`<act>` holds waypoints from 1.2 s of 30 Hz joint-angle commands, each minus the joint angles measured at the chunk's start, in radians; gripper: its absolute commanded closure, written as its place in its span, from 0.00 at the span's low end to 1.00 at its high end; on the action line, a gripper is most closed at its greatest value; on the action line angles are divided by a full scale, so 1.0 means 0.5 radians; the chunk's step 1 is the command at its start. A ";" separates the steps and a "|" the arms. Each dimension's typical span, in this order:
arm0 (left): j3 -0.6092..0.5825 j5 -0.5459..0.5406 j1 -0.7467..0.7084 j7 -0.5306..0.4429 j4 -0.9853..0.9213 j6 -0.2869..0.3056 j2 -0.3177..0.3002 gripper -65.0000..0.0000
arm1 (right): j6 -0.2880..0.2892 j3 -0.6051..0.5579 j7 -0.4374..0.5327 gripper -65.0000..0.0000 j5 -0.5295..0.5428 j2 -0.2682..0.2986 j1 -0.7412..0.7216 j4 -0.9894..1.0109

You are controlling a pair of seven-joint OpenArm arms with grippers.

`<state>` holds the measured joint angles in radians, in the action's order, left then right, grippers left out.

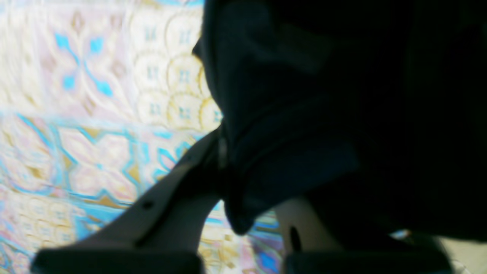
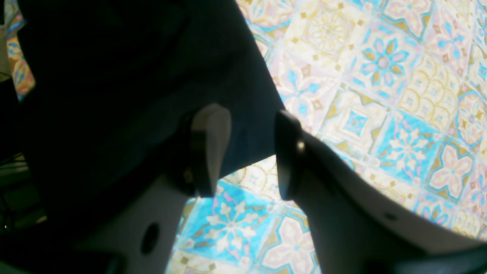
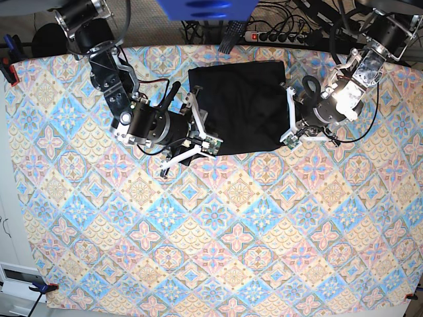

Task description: Fold the T-shirt properly

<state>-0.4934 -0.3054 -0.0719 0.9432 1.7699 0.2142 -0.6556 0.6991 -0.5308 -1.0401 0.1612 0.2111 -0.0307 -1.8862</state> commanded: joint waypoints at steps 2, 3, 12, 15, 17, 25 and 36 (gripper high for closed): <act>0.019 0.072 0.026 -0.056 0.034 -0.016 -0.028 0.99 | -0.002 0.011 0.032 0.65 0.020 0.000 -0.032 -0.037; 0.019 0.097 0.038 -0.077 0.034 -0.016 -0.028 0.99 | -0.002 0.011 0.029 0.65 0.020 0.000 -0.032 -0.037; -0.070 0.345 0.210 -0.225 -0.061 -0.019 0.024 0.99 | -0.002 -0.014 0.023 0.65 0.020 0.000 -0.029 -0.034; -0.184 0.419 0.259 -0.225 -0.095 -0.019 0.054 0.99 | -0.002 -0.066 0.023 0.65 0.020 0.000 -0.029 -0.022; -0.236 0.493 0.262 -0.231 -0.141 -0.019 0.073 0.99 | -0.002 -0.127 0.023 0.65 0.020 0.000 -0.035 -0.022; -0.426 1.088 0.188 -0.222 -0.221 -0.215 0.128 0.76 | -0.002 -0.195 0.020 0.65 0.020 0.000 -0.029 -0.013; -0.037 1.051 -0.155 -0.228 0.034 -0.746 0.134 0.56 | -0.002 -0.201 0.020 0.65 0.020 0.024 -0.029 0.079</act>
<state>-0.5182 0.2058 -0.1574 0.8440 1.7622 -0.1539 -0.5812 0.6987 -0.6342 -1.0477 0.1566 0.2268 -0.0319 -1.8290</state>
